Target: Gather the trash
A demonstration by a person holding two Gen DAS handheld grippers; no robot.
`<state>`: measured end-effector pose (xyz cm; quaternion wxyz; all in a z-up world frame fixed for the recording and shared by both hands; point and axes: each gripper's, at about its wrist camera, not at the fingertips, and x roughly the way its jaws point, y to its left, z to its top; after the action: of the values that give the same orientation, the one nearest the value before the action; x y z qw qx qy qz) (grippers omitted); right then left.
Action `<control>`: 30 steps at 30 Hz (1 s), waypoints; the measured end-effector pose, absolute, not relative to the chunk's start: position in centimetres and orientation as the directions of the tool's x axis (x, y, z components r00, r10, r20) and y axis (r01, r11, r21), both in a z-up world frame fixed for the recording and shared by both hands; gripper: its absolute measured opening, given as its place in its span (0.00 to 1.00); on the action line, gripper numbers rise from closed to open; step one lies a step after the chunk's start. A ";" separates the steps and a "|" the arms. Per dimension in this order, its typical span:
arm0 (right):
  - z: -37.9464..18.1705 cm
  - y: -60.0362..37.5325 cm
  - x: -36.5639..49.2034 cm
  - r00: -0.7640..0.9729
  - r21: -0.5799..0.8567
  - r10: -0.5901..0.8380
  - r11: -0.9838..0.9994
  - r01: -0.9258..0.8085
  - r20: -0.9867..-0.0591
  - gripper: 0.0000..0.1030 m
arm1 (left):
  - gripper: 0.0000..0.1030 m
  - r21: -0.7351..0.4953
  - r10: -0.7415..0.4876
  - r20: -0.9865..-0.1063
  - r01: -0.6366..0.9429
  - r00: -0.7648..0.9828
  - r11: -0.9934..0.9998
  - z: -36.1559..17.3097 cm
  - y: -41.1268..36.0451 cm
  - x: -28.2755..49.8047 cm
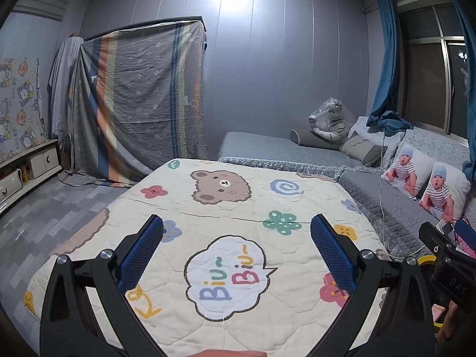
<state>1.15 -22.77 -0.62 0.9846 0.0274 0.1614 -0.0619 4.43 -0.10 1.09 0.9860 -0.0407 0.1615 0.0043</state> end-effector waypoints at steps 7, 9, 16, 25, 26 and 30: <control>-1.1 -21.7 1.0 0.938 0.019 -0.110 0.992 0.123 -0.327 0.92 | 0.92 -0.091 0.016 -0.315 -0.047 0.949 0.995 0.6 0.6 3.3; -1.3 -21.7 1.1 0.936 0.019 -0.105 0.993 0.118 -0.337 0.92 | 0.92 -0.088 0.020 -0.313 -0.050 0.949 0.995 0.5 0.6 3.1; -2.0 -21.5 1.3 0.927 0.015 -0.102 0.993 0.115 -0.361 0.92 | 0.92 -0.101 0.012 -0.317 -0.047 0.948 0.994 0.3 0.5 2.8; -2.4 -21.6 1.5 0.922 0.014 -0.100 0.993 0.114 -0.374 0.92 | 0.92 -0.102 0.008 -0.329 -0.044 0.944 0.994 0.1 0.2 2.8; -2.5 -21.7 1.6 0.921 0.016 -0.100 0.993 0.114 -0.376 0.92 | 0.92 -0.102 0.007 -0.330 -0.043 0.944 0.994 0.1 0.2 2.8; -2.7 -21.8 1.7 0.919 0.016 -0.103 0.993 0.117 -0.381 0.92 | 0.92 -0.102 0.005 -0.339 -0.042 0.941 0.994 -0.1 0.0 3.0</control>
<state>1.69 -21.84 -2.67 0.9793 0.0192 0.1937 -0.0562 2.99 0.04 -0.06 0.9836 -0.0538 0.1715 0.0118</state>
